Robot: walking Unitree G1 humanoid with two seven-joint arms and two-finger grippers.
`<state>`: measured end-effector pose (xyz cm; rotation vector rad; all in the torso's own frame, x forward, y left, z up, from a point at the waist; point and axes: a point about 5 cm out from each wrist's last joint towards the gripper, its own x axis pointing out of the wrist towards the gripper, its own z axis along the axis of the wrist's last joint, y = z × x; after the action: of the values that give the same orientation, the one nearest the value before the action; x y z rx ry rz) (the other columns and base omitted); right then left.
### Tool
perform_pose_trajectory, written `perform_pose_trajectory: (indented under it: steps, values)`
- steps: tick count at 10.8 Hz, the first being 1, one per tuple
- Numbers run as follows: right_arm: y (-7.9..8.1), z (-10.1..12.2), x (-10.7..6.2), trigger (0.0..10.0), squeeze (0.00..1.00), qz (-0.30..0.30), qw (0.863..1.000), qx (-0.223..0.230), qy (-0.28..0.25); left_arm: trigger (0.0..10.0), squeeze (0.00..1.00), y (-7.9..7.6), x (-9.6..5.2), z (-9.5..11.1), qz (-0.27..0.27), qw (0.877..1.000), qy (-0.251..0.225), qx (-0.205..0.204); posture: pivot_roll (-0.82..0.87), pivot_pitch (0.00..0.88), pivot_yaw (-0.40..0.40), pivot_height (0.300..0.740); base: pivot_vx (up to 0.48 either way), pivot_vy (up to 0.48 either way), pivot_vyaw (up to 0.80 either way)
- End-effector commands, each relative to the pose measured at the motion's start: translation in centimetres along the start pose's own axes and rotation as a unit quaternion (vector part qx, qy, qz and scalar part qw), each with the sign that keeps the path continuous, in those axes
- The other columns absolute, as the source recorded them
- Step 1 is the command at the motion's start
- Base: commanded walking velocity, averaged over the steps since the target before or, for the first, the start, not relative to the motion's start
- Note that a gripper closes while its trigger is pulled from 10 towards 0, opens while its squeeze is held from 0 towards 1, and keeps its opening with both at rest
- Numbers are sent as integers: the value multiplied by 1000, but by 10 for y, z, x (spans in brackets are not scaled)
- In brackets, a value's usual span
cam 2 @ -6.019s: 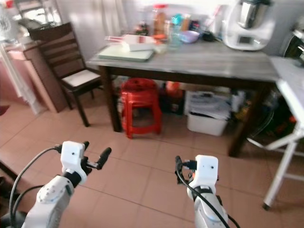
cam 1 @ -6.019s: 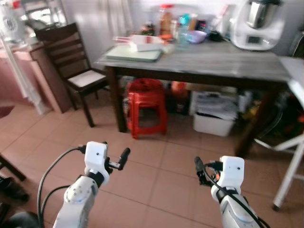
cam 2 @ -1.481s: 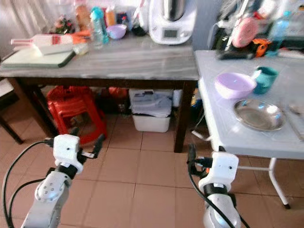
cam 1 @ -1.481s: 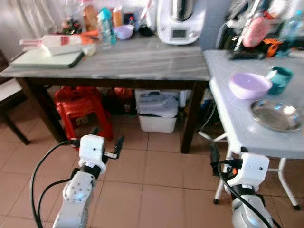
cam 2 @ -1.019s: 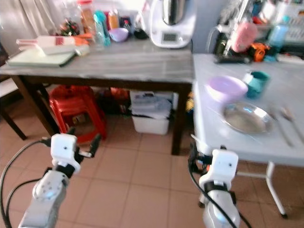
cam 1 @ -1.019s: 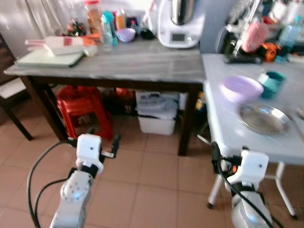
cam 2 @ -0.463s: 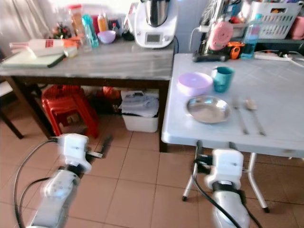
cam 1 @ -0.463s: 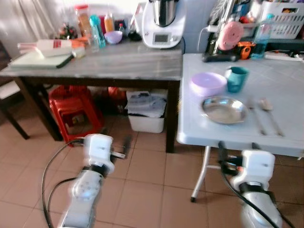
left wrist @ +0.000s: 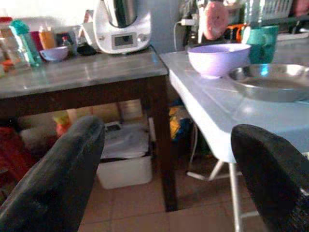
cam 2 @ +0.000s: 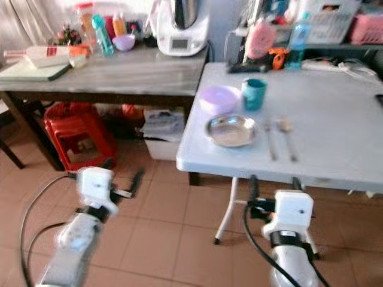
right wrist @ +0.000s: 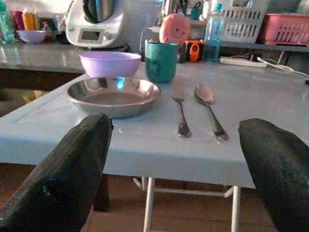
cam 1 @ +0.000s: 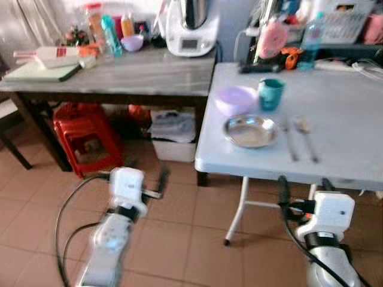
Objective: Setting the table
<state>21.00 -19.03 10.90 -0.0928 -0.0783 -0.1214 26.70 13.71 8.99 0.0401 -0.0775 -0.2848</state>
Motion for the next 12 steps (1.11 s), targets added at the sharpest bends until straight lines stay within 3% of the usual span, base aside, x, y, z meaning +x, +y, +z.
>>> perform_pose_trajectory:
  steps: [1, 5, 6, 12]
  values:
    - [7, 5, 2, 10000, 0, 13, 1000, 8, -10, 10000, 0, 9, -2, 1, 7, 1000, 0, -5, 3, 0, 48, 740, 0, 0, 0]
    - [8, 4, 0, 10000, 0, 19, 1000, 24, -2, 10000, 0, 1, -3, 3, -36, 999, -7, -38, -4, 0, 48, 740, 157, 0, 0]
    - [8, 4, 0, 10000, 0, 20, 999, 26, -1, 10000, 0, -2, -4, 3, -42, 998, -4, -40, -8, 0, 50, 740, 480, 0, -756]
    - [13, 6, 1, 10000, 0, 32, 999, 27, -5, 10000, 0, -7, -6, 2, -62, 997, -2, -47, -6, 0, 51, 740, 480, 0, 0]
